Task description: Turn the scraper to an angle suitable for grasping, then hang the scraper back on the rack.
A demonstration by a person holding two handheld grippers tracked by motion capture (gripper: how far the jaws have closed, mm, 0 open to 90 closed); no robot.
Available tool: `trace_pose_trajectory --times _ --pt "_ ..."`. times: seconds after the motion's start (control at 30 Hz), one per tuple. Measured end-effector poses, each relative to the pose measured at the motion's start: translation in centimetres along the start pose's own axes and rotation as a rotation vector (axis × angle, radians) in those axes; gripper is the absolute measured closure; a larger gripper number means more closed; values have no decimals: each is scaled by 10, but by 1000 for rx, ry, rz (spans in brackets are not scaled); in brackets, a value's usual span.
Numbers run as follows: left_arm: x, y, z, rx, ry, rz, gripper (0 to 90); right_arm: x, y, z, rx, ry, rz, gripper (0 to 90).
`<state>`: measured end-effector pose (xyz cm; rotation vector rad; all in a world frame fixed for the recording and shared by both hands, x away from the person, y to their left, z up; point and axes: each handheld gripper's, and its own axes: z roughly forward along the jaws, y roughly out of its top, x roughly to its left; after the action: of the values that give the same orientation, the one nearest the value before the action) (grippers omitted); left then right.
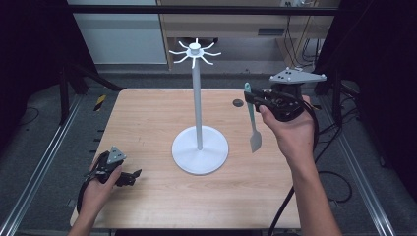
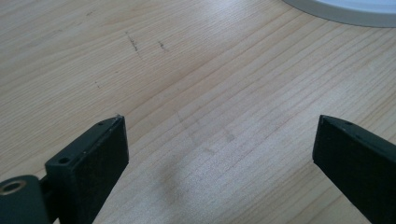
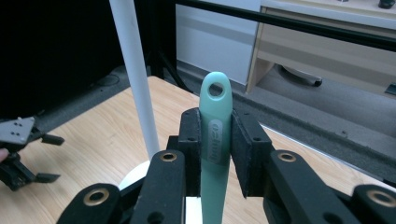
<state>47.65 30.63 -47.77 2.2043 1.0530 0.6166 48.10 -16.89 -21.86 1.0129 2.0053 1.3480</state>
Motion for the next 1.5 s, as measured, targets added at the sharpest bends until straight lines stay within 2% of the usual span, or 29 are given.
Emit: trace_pose_trajectory --times 0.47,1.07,1.5 --pt "0 0 0 -11 1 -11 33 18 18 -5 -54 46 -17 749" --pt "0 -1 -1 -9 6 -10 33 44 50 5 -127 89 -37 748" --pt "0 -1 -1 -11 6 -13 33 52 60 17 -108 95 -48 748"
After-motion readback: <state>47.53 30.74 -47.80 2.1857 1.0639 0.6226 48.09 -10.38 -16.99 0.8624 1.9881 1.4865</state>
